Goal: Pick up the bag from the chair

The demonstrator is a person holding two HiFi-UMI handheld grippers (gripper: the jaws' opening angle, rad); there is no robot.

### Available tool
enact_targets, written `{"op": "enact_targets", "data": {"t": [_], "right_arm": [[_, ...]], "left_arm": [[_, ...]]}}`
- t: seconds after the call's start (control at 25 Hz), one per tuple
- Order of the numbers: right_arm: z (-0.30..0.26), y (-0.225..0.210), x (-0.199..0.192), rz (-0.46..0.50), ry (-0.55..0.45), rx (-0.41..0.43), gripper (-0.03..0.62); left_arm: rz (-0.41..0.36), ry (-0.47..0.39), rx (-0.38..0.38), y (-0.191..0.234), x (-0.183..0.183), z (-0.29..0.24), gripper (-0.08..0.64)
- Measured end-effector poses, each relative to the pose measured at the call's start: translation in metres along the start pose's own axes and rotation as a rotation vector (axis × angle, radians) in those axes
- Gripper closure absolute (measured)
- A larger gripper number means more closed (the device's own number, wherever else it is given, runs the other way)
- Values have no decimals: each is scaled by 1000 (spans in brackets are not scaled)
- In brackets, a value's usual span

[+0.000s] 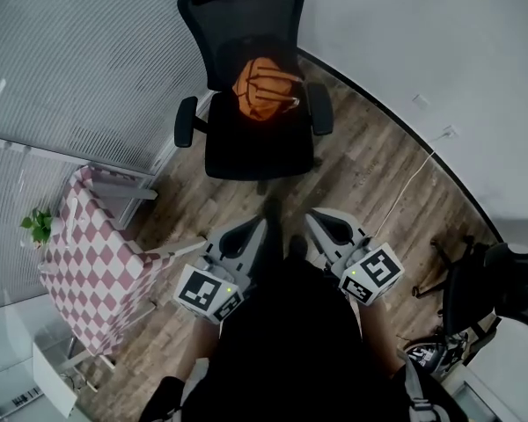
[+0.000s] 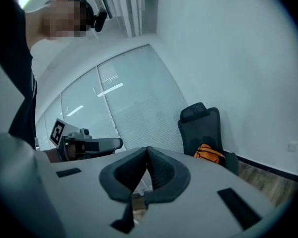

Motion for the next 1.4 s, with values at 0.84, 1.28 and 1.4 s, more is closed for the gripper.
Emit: {"op": "enact_targets", "data": {"t": [0.84, 1.28, 1.4], "right_arm": [[-163, -107, 77, 138, 23, -226, 572], [-207, -139, 55, 80, 146, -353, 572], [-216, -147, 53, 72, 167, -357, 572]], "left_arm": [[-20, 31, -138, 209, 60, -176, 526], [39, 130, -144, 319, 14, -253, 526], [47, 159, -132, 338, -1, -272, 525]]}}
Point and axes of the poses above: the fingertips, and each gripper's own axes: z backward along the fingers, y to its left, x out of its top, the point moved 5 cm from there along z, backward along the fingers, and after that the axes turned 1 degree about -y, right-handed, at the moved point
